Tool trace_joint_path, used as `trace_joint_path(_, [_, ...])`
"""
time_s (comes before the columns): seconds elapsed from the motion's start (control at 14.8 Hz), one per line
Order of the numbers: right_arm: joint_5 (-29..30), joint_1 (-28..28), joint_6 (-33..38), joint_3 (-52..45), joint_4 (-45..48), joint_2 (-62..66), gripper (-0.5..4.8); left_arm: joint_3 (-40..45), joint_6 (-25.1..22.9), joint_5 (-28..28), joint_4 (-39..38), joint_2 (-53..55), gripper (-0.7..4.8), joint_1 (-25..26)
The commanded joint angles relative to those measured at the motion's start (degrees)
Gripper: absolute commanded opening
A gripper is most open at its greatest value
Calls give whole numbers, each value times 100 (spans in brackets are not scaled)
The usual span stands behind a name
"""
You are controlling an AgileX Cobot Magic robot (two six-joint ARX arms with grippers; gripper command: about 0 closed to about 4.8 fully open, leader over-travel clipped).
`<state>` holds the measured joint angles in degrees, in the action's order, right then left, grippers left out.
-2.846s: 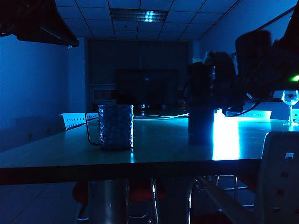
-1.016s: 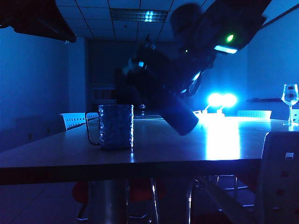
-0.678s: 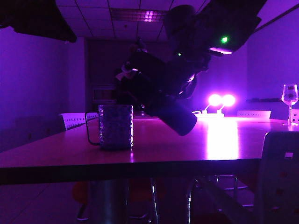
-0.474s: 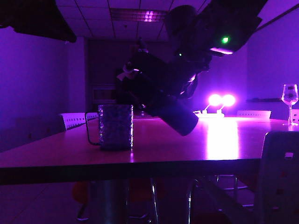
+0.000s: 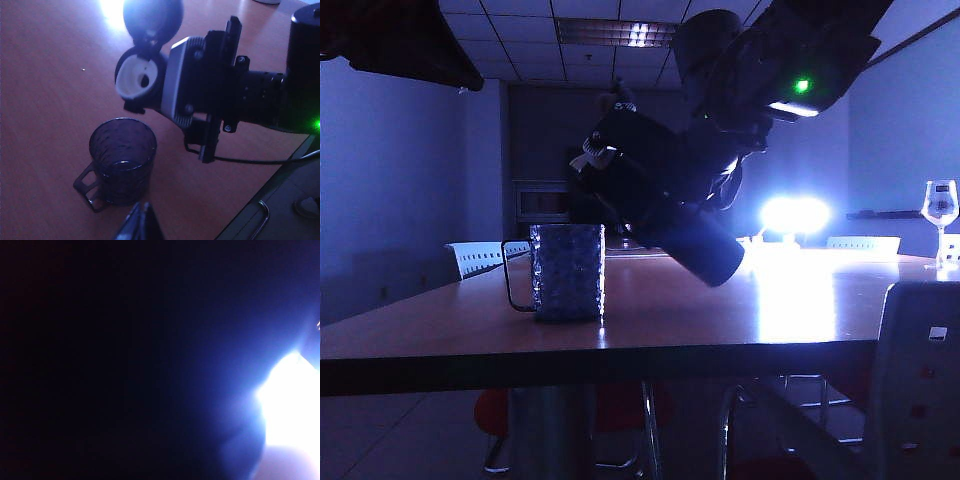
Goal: Pick up the black thermos cup, pour some water from it into the cup, and then put the thermos cup back on the table.
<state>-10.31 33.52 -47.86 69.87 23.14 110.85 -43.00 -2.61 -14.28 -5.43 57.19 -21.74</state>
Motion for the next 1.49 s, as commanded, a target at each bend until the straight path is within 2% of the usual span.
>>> trace_joint_path(0.07, [-35, 7, -1036, 116, 581, -105, 156, -31, -17, -9, 28, -11, -6, -7])
trace_joint_path(0.2, [-157, 7, -1987, 116, 586, -105, 156, -31, -17, -7, 17, -11, -6, -7])
trace_joint_path(0.54, [-243, 11, -2533, 118, 590, -105, 156, -31, -44, -11, -264, -11, -6, -7])
trace_joint_path(0.75, [-313, 11, -2616, 118, 603, -105, 156, -31, -304, -138, -490, -11, -6, -9])
trace_joint_path(1.49, [-522, 11, -2872, 118, 881, -105, 156, -31, -299, -138, -485, -11, -6, -9])
